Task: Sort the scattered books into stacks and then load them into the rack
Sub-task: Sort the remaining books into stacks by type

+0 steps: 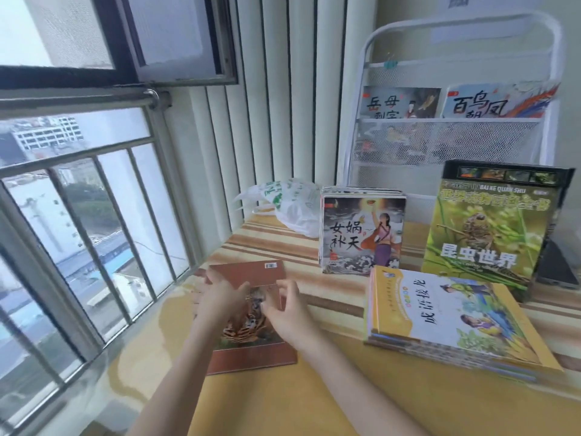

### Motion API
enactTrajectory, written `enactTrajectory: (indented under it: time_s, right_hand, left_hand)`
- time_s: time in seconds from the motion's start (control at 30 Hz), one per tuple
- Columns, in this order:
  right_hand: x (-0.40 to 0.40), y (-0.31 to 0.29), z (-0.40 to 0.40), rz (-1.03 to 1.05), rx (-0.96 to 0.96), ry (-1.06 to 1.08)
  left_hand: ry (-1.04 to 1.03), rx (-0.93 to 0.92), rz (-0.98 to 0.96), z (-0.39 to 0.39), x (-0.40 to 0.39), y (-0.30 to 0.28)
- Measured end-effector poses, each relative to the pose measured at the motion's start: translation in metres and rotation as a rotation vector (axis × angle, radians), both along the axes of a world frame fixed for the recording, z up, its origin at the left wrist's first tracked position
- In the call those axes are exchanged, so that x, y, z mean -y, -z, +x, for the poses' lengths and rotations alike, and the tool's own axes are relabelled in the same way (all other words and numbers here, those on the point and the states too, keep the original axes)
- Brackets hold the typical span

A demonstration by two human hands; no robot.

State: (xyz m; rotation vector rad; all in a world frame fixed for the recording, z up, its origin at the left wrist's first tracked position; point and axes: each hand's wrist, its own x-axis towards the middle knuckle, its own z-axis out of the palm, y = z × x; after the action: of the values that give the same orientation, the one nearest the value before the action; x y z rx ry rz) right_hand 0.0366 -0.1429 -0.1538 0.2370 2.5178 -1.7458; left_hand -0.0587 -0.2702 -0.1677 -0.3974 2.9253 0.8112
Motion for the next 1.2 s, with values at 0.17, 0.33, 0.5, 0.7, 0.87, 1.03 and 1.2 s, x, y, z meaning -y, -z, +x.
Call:
enactTrajectory:
  time_s: [0.17, 0.33, 0.5, 0.7, 0.87, 1.03, 1.2]
  right_hand:
    - [0.007, -0.004, -0.003, -0.249, 0.037, 0.13]
    - [-0.009, 0.001, -0.001, -0.343, 0.02, 0.197]
    - [-0.034, -0.019, 0.013, -0.318, -0.087, 0.297]
    - [-0.071, -0.058, 0.029, -0.897, 0.142, 0.045]
    - [-0.105, -0.057, 0.036, -0.587, 0.152, 0.07]
    - [-0.131, -0.049, 0.046, -0.703, -0.192, 0.115]
    - [-0.173, -0.075, 0.055, -0.645, -0.534, 0.356]
  left_hand:
    - [-0.197, -0.164, 0.573, 0.021, 0.026, -0.034]
    - [-0.149, -0.065, 0.975, 0.038, 0.056, -0.045]
    - [0.092, -0.332, 1.222, 0.057, 0.059, -0.074]
    - [0.767, -0.465, 1.123, 0.089, 0.038, -0.109]
    - [1.018, -0.255, 0.744, 0.096, 0.021, -0.097]
    - [0.645, -0.247, 0.979, 0.093, -0.001, -0.088]
    - [0.68, -0.001, 1.292, 0.096, -0.065, -0.099]
